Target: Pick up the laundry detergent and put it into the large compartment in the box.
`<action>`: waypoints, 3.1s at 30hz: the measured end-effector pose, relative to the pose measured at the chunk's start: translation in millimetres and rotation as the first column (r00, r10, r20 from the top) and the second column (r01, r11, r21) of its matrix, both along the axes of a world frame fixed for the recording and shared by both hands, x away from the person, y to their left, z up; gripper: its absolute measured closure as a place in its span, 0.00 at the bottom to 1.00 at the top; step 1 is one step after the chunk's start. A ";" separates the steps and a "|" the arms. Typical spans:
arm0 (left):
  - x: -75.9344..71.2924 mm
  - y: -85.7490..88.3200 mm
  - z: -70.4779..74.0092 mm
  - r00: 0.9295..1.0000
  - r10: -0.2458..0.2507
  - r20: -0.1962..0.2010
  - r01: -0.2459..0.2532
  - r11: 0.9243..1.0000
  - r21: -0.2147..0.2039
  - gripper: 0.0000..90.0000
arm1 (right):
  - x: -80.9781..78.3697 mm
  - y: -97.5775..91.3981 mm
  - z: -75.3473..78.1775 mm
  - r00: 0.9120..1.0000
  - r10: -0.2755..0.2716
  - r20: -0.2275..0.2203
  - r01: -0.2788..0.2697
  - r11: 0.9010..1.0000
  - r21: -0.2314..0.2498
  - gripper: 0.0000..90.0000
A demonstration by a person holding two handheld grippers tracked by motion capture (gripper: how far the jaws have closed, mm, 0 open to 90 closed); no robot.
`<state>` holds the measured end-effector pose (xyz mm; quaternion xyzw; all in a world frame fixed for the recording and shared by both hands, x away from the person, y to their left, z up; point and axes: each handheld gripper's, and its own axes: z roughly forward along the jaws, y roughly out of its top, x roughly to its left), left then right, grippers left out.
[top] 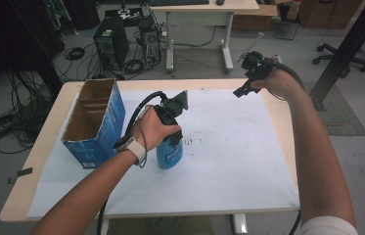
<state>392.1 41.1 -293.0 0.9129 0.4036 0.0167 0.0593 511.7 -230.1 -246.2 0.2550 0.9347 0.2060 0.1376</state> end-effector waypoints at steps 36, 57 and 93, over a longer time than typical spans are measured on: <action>-1.8 8.4 17.1 1.000 0.017 0.018 -0.017 1.000 0.007 0.41 | -4.0 -3.3 2.8 1.000 -0.003 0.004 0.003 1.000 0.004 0.08; -4.2 25.1 52.7 0.998 0.053 0.035 -0.053 0.999 0.003 0.41 | -7.5 -4.8 5.5 1.000 -0.002 0.008 0.002 1.000 0.006 0.08; 1.8 66.0 133.6 0.971 0.223 0.082 -0.223 0.975 -0.008 0.41 | -7.7 -0.8 6.9 1.000 0.013 0.018 -0.013 1.000 0.010 0.09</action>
